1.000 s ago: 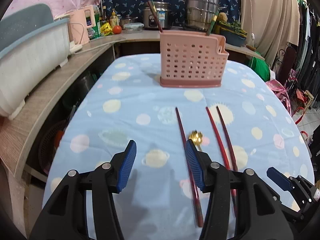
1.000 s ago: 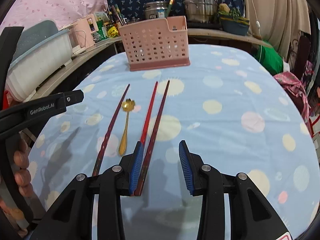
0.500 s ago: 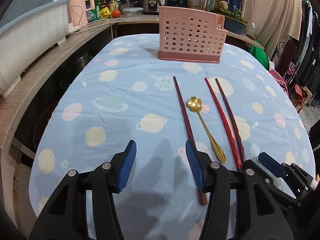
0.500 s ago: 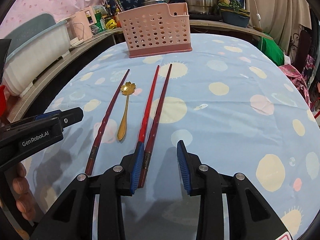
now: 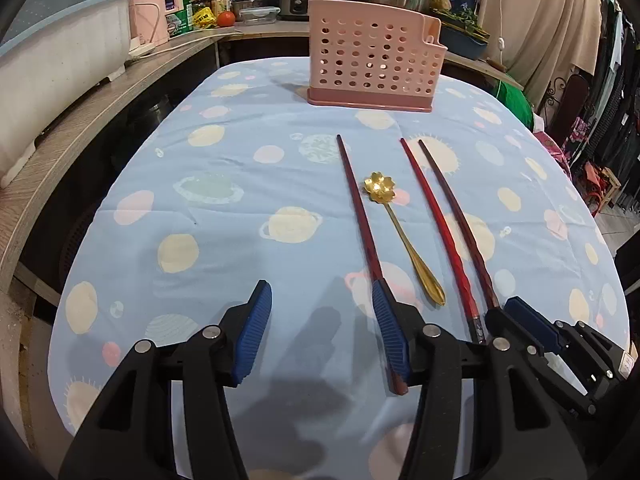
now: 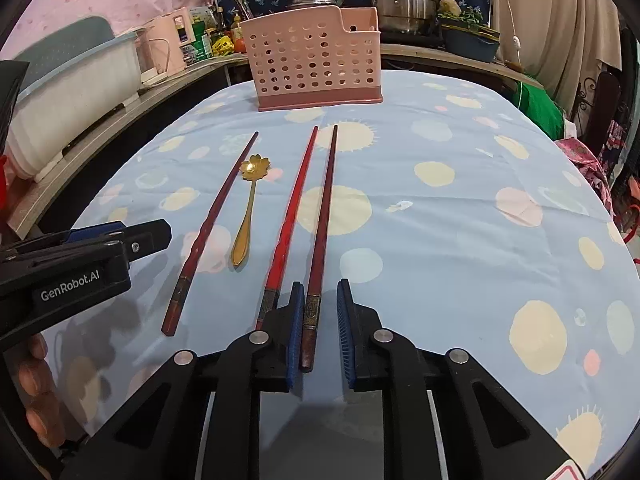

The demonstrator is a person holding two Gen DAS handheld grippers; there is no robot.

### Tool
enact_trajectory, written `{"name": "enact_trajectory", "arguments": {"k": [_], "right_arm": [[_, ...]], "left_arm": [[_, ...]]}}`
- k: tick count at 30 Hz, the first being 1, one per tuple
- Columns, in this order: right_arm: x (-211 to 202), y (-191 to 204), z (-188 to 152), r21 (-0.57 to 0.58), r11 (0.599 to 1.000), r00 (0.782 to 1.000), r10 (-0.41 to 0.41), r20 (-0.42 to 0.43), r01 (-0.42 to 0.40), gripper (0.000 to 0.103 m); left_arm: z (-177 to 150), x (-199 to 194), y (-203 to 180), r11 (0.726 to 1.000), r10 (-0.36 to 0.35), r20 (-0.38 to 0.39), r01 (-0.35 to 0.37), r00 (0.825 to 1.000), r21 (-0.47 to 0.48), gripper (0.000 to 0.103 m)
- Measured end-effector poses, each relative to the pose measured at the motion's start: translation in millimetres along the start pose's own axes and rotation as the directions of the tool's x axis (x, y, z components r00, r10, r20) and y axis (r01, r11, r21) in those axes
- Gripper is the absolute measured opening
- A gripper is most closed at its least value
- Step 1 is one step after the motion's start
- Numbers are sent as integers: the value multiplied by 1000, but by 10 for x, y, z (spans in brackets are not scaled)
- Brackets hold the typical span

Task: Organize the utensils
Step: 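Grasp a dark red chopstick with the left tool while the right tool grasps another dark red chopstick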

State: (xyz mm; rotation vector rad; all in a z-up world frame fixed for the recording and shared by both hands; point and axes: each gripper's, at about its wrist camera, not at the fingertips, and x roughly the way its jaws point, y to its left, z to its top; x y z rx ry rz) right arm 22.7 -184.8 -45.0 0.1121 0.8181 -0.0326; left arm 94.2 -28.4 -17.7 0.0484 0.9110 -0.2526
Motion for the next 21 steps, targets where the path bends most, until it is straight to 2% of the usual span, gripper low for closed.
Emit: {"name": "enact_trajectory", "arguments": {"k": [4,17,21], "right_arm": [[-8,-54,-11,16,1000,1000,2,3,-2,7],[-42,-80,-55,25,1000,1000,8,10,-8,7],[-39,-81,-53,25,1000,1000,8,10,-8,7]], "left_arm": [[-40,-2,-41,1000,-13,-6,13,1000,8,54],[-221,64,-154,999,-36,-54,37,998,31,54],[-249,58,-179,999,-24,-47,27,999,46,54]]}}
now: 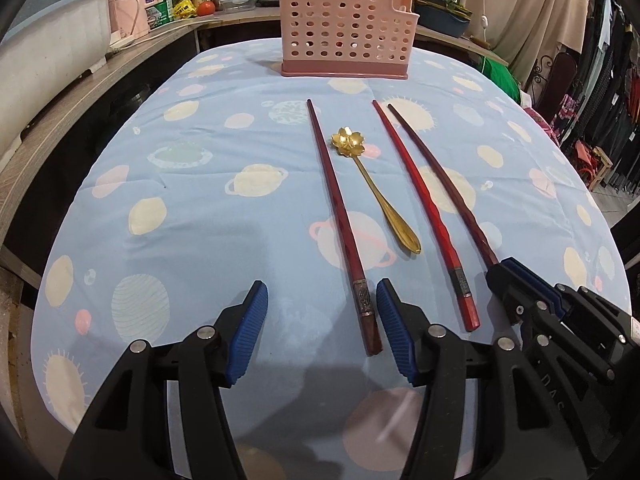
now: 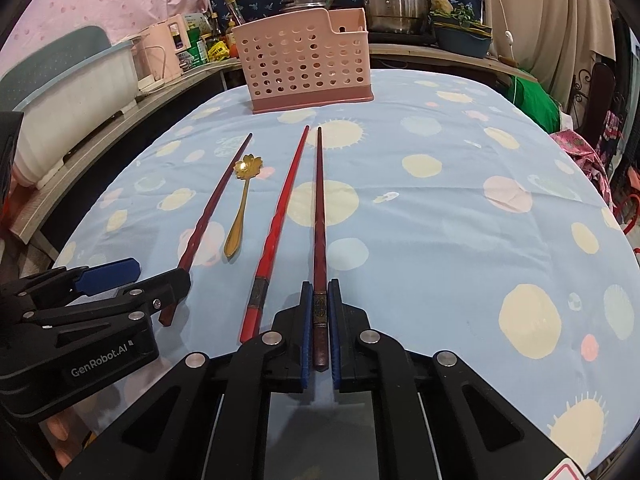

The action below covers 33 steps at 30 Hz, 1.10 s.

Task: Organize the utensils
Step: 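Grasp a dark red chopstick with the left tool while the right tool grasps another dark red chopstick, then lift both dark red chopsticks and carry them over the pink holder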

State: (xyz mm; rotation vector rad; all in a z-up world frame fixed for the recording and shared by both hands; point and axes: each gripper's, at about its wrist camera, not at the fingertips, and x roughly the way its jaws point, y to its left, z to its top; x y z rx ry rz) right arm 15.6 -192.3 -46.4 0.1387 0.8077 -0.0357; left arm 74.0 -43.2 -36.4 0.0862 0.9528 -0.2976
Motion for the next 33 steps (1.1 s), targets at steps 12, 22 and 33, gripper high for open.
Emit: {"name": "enact_trajectory", "arguments": {"k": [12,22,33], "right_arm": [[-27,-18,-28,8,1000,1000,8,-1,-8,7],[-48,-36,-32,16,1000,1000,16,-10,-16,7],[-279,-108,131,45,998,998,36,45,-38,7]], "left_arm": [[-17,-25,-15,1000,3,6,-3,1000,15,24],[-8,-31,-17,1000,-27,-17,27,999,6,7],[80,-149,44,999,-33,-9,33,999,-12,7]]}}
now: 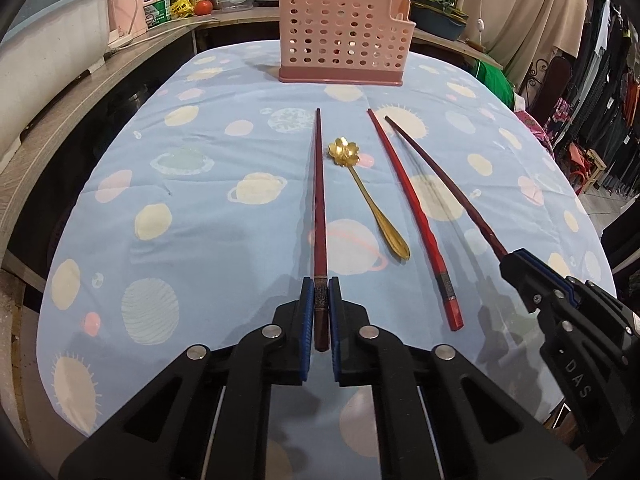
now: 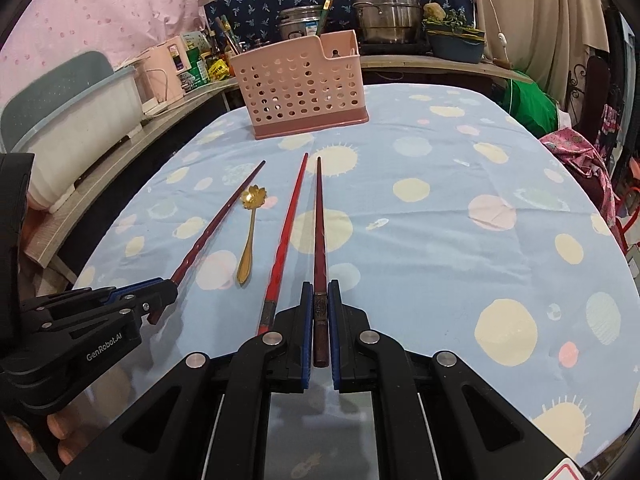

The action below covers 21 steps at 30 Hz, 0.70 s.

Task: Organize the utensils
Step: 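Lift both dark red chopsticks and carry them over the pink holder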

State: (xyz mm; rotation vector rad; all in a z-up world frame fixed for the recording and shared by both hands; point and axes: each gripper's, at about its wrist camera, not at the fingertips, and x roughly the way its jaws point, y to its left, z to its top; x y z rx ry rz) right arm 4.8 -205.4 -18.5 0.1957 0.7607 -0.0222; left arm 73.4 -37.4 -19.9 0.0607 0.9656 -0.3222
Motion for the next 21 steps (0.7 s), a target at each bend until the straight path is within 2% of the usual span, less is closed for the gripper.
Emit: {"name": "enact_trajectory", "arguments": {"k": [4,11,16,21], "right_arm": [[-120,-35,125,12,1000,999,6,36,-6,7],[-331,-95,424,9,1000,994,5,109,-6,7],[-437,-177,698,41,998,987,32,156,-39,7],[-526,-192,995,27,999,976,37,214,-44,7]], "left_arm": [[95,-91,56,1000,-13,10,13,1000,-20,7],[309,-318,93,1000,-1,81,3,997,-22,7],[565,-464,144,1000,11,142,-7,990,-29,7],[883,-582,167,999,28,194,-24,981,-23,7]]}}
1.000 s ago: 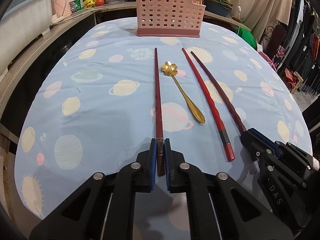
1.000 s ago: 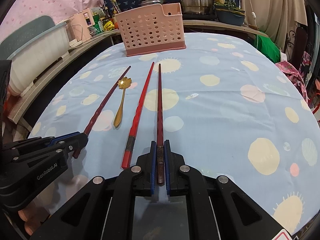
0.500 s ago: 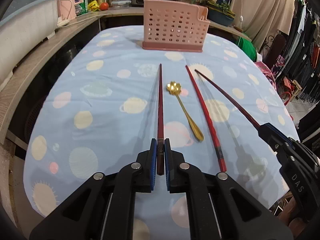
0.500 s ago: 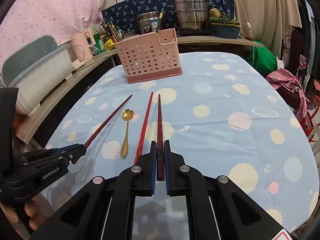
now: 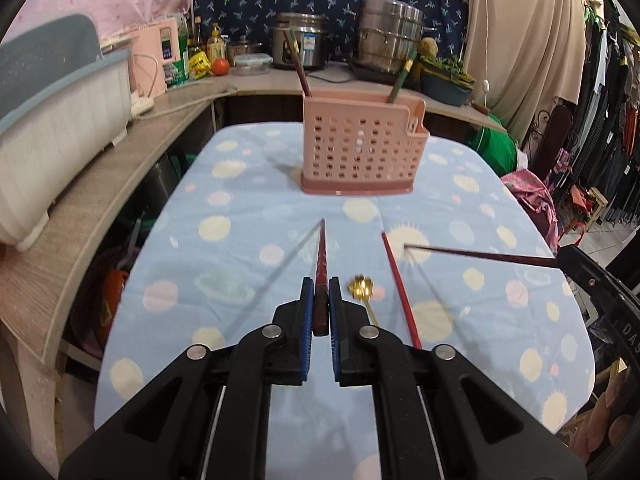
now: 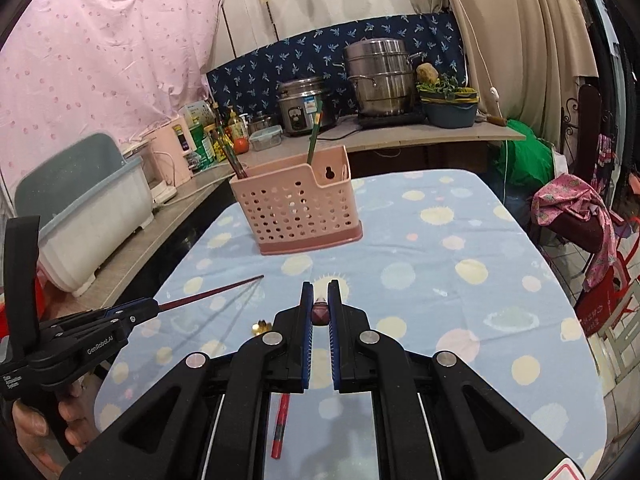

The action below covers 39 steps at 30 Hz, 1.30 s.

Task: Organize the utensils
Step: 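Lift both dark red chopsticks and carry them over the pink holder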

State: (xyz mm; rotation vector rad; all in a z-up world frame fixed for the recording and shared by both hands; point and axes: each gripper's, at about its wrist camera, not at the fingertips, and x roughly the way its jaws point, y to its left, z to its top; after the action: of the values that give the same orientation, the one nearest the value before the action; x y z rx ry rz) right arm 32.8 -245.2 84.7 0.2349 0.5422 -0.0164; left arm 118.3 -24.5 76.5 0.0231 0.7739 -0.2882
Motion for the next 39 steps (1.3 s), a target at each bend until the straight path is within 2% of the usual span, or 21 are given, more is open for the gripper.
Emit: {"name": "enact_trajectory", "arguments": {"k": [6,10,17,23,27,31,39], "right_arm": [[-7,68,357,-48,999,997,0,77,4,7],[56,31,595,-13,999,995,53,84,-52,7],[203,21,932,11,995,991,93,93,-95,7],[317,42,1284,13,993,984,115,134,-117,7],[398,47,1559,20,990,976,132,170,-138,7],[506,67,1872,31,988,966,144,215,-154,7],[798,194,2360,21,989,947,135,293,-147,7]], "left_arm": [[372,-17,-37,1000,14,53,-15,998,26,7],[598,-31,-61,999,30,89,-34,996,39,7],[925,-56,-75,997,42,141,-50,989,57,7],[1329,-99,-16,999,20,178,-27,984,34,7],[1694,-174,-7,1000,11,224,-16,974,22,7],[2047,-283,-32,1000,12,290,-18,957,18,7],[2641,-380,-54,1000,-2,448,16,894,-27,7]]}}
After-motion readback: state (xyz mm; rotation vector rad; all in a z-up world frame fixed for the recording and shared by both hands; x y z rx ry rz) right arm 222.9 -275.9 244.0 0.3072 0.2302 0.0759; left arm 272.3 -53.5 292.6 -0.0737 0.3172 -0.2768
